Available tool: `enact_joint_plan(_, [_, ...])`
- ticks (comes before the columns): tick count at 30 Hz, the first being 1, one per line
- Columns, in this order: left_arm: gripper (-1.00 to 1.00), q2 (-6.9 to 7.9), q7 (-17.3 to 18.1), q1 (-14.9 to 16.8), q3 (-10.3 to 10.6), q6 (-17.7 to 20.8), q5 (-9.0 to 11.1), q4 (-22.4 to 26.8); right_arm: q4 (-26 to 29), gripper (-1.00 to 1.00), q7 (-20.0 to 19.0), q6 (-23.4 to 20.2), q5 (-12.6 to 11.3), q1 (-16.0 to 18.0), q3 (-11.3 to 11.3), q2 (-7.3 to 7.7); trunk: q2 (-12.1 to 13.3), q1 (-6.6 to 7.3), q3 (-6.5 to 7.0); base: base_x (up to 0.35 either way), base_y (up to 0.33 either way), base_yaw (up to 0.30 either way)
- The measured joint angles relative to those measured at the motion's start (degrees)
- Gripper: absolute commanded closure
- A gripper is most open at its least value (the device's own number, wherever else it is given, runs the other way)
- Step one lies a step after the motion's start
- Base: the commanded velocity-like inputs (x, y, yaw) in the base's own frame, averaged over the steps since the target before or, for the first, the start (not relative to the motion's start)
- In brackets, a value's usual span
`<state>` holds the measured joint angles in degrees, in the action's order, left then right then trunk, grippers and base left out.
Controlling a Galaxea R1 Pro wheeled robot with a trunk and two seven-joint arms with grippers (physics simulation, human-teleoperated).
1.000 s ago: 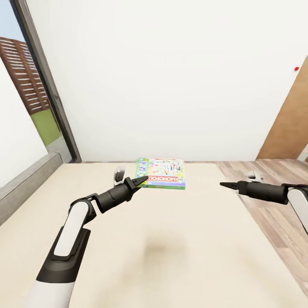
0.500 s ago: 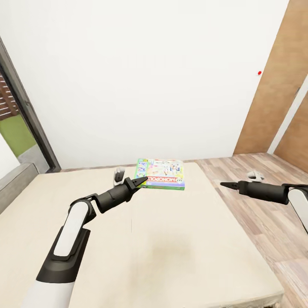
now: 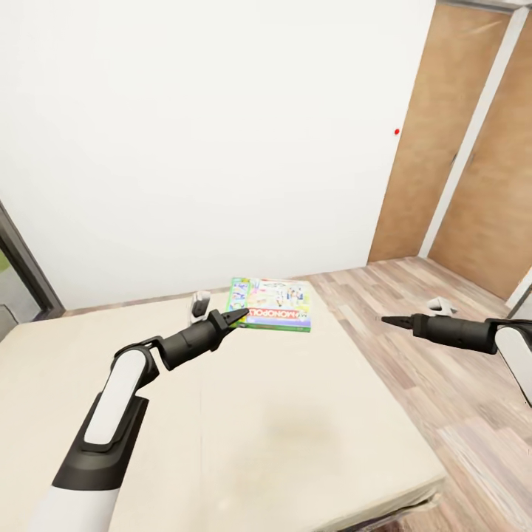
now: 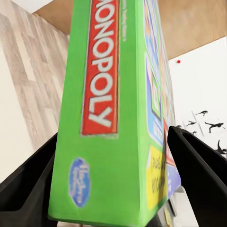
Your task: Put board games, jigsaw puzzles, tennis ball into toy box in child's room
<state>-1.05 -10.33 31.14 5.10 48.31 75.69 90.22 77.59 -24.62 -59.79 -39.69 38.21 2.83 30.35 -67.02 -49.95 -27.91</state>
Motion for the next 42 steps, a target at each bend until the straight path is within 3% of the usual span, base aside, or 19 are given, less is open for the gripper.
enact_joint_plan(12, [1.00, 0.33, -1.8, -0.1, -0.5, 0.0, -0.1, 0.0, -1.2, -1.00, 0.6, 0.0, 0.0, 0.3, 0.0, -0.02, 4.8, 2.64, 2.55, 0.000, 0.000, -0.280])
enact_joint_plan(24, [1.00, 0.42, -2.4, -0.2, -2.0, 0.0, 0.0, 0.0, -14.4, -1.00, 1.0, 0.0, -0.1, 4.2, -0.2, -0.02, 9.6, 5.27, 5.11, 0.000, 0.000, -0.280])
enact_joint_plan(30, [1.00, 0.45, -2.4, -0.5, -3.1, 0.0, 0.1, 0.0, -22.4, -1.00, 3.9, 0.0, -0.2, 8.0, -0.3, -0.37, 12.0, 6.59, 6.37, 0.000, 0.000, -0.280])
enact_joint_plan(32, [1.00, 0.45, -2.4, -0.6, -3.8, 0.0, 0.1, 0.1, -25.0, -1.00, 5.2, 0.0, -0.2, 9.1, -0.3, -1.54, 12.8, 7.03, 6.76, 0.000, 0.000, -0.280])
enact_joint_plan(34, [1.00, 0.45, -2.4, -0.7, -4.3, 0.0, 0.2, 0.1, -27.3, -1.00, 6.5, 0.0, -0.1, 10.0, -0.5, -3.79, 13.7, 7.47, 7.13, 0.000, 0.000, -0.280])
enact_joint_plan(38, [1.00, 0.45, -2.4, -1.0, -4.9, 0.0, 0.2, 0.2, -30.5, -1.00, 10.1, 3.0, 0.6, 11.0, -1.1, -9.50, 15.3, 8.35, 7.87, 0.000, 0.000, -0.280])
enact_joint_plan(42, [1.00, 0.43, -2.4, -1.1, -5.0, 0.0, 0.2, 0.2, -32.1, -1.00, 14.2, 4.6, 2.9, 10.9, -3.1, -15.90, 16.9, 9.23, 8.60, 0.000, 0.000, -0.280])
